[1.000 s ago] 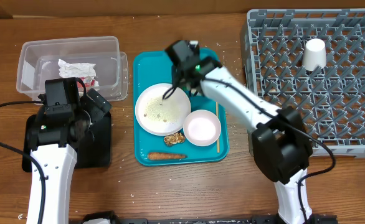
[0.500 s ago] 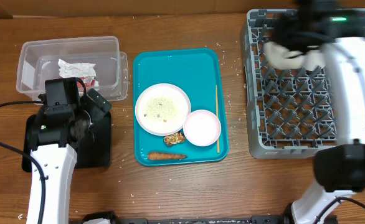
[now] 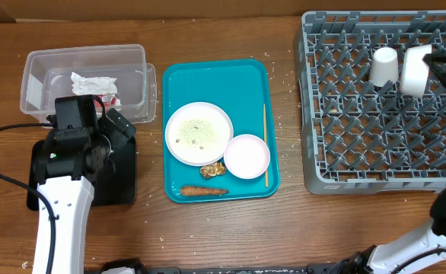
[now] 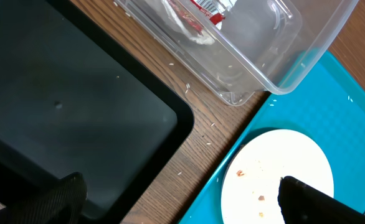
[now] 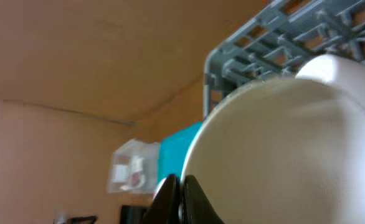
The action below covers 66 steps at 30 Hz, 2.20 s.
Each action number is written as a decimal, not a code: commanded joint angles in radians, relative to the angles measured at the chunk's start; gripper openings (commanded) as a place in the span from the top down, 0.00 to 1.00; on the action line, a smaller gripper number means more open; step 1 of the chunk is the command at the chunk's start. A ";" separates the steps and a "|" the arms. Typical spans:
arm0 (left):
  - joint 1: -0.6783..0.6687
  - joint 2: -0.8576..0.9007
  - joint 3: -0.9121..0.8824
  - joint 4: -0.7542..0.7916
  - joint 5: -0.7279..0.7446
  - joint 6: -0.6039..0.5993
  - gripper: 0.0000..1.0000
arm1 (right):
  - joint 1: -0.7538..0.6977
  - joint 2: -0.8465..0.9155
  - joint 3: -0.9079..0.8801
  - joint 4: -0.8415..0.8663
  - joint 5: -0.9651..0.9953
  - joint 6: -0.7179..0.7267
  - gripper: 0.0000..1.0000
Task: Sort waste into correct bins and load items into the dishwasher
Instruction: 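Grasp the white bowl, carry it to the rack and release, then move the right gripper back to the pink bowl on the tray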
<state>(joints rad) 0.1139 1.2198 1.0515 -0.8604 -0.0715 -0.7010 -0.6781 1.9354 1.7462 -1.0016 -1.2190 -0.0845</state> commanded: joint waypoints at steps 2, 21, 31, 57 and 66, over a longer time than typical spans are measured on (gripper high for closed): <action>0.004 -0.004 0.010 0.001 0.002 -0.006 0.00 | -0.020 0.050 -0.103 0.140 -0.341 -0.026 0.96; 0.004 -0.004 0.010 0.001 0.002 -0.006 0.00 | -0.049 0.147 -0.107 0.282 0.157 0.336 0.93; 0.004 -0.004 0.010 0.001 0.002 -0.006 0.00 | -0.116 0.135 -0.013 0.191 0.311 0.373 0.76; 0.004 -0.004 0.010 0.001 0.002 -0.006 0.00 | 0.385 -0.144 0.177 -0.168 0.827 0.338 0.61; 0.004 -0.004 0.010 0.001 0.002 -0.006 0.00 | 0.887 -0.143 0.104 -0.305 1.025 0.411 0.00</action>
<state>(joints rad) 0.1139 1.2198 1.0515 -0.8604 -0.0719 -0.7010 0.1036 1.8004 1.8965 -1.2957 -0.3084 0.2554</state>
